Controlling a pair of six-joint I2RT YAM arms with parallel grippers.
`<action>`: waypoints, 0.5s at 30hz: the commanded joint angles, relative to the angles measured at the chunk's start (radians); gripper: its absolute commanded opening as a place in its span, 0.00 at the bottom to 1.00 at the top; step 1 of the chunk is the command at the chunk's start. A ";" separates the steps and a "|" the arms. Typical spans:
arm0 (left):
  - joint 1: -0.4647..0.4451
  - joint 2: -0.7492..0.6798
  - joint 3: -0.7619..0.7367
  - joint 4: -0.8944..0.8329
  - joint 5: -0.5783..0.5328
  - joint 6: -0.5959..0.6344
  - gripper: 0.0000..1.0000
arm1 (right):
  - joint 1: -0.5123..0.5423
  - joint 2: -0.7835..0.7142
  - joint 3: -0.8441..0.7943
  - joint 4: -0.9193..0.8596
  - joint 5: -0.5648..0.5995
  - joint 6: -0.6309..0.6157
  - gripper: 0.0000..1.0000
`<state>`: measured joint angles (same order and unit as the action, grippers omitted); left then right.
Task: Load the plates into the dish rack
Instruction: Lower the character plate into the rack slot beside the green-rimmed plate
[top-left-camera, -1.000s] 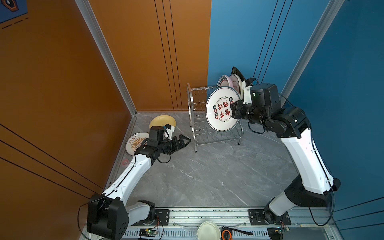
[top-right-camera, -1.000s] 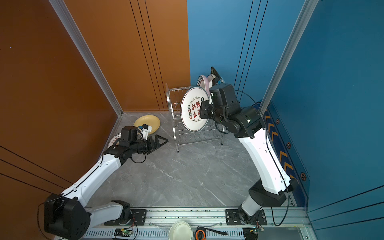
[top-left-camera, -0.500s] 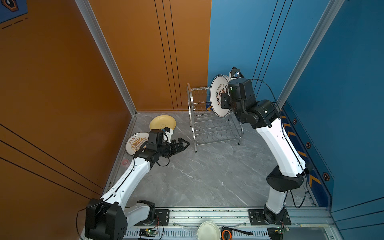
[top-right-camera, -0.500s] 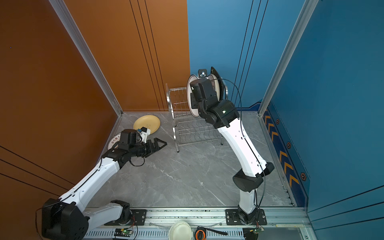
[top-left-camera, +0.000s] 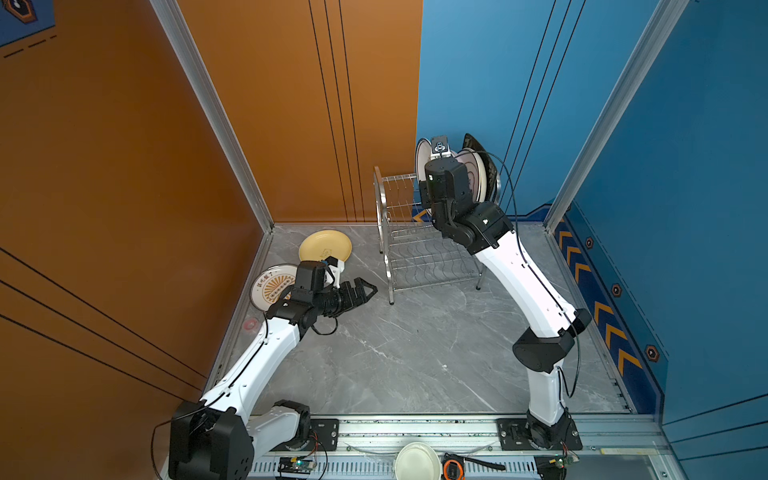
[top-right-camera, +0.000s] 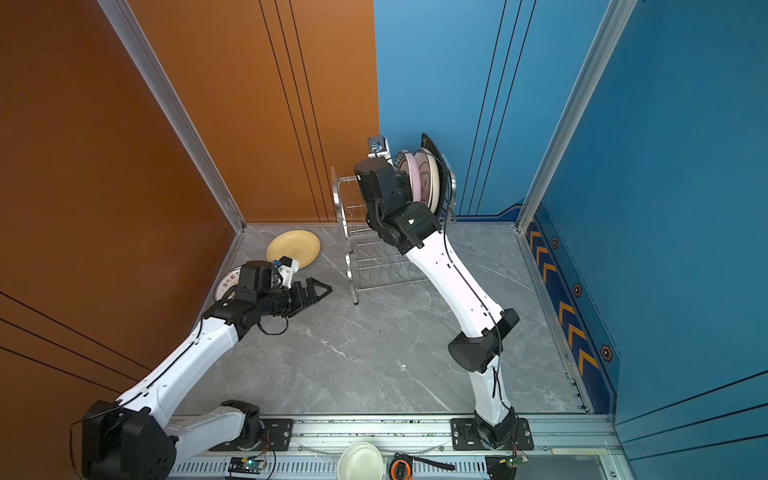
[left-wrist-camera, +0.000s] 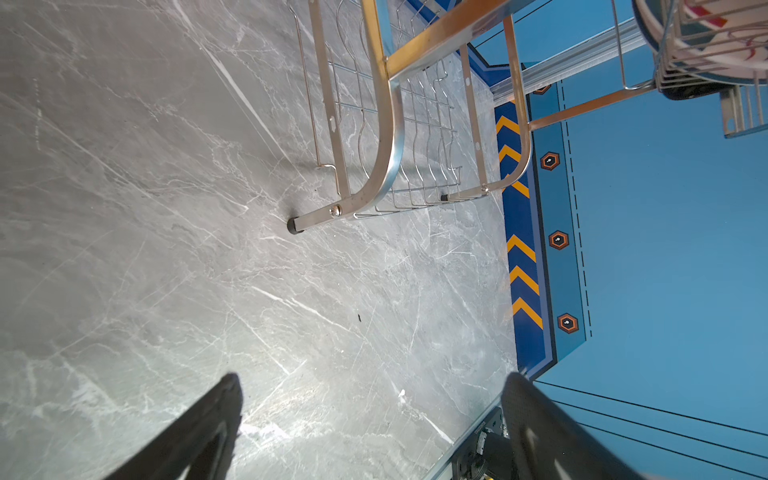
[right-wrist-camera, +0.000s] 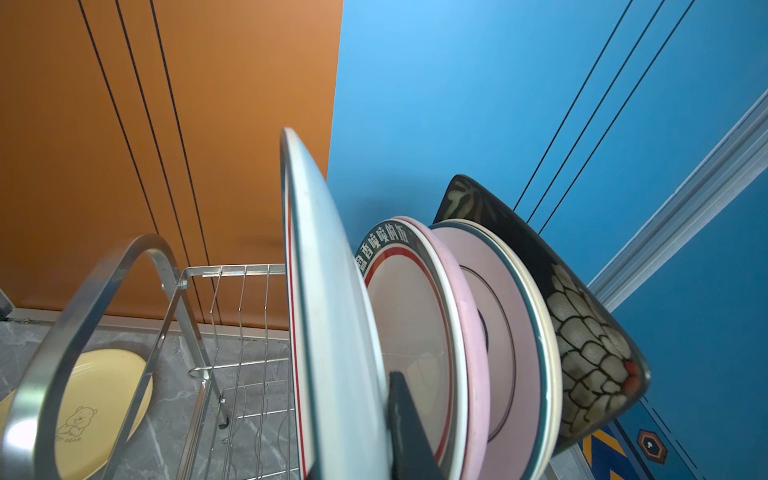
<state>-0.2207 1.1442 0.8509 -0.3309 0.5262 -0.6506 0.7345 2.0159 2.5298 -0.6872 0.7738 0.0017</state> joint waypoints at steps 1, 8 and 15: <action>0.010 -0.020 -0.016 -0.010 -0.018 0.012 0.98 | -0.021 0.021 0.034 0.105 0.056 -0.027 0.00; 0.015 -0.030 -0.028 -0.009 -0.023 0.006 0.98 | -0.061 0.052 0.034 0.112 0.050 -0.016 0.00; 0.026 -0.032 -0.031 -0.010 -0.018 0.006 0.98 | -0.068 0.099 0.031 0.111 0.049 -0.003 0.00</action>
<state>-0.2050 1.1275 0.8364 -0.3313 0.5228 -0.6510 0.6670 2.1109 2.5320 -0.6338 0.7906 -0.0040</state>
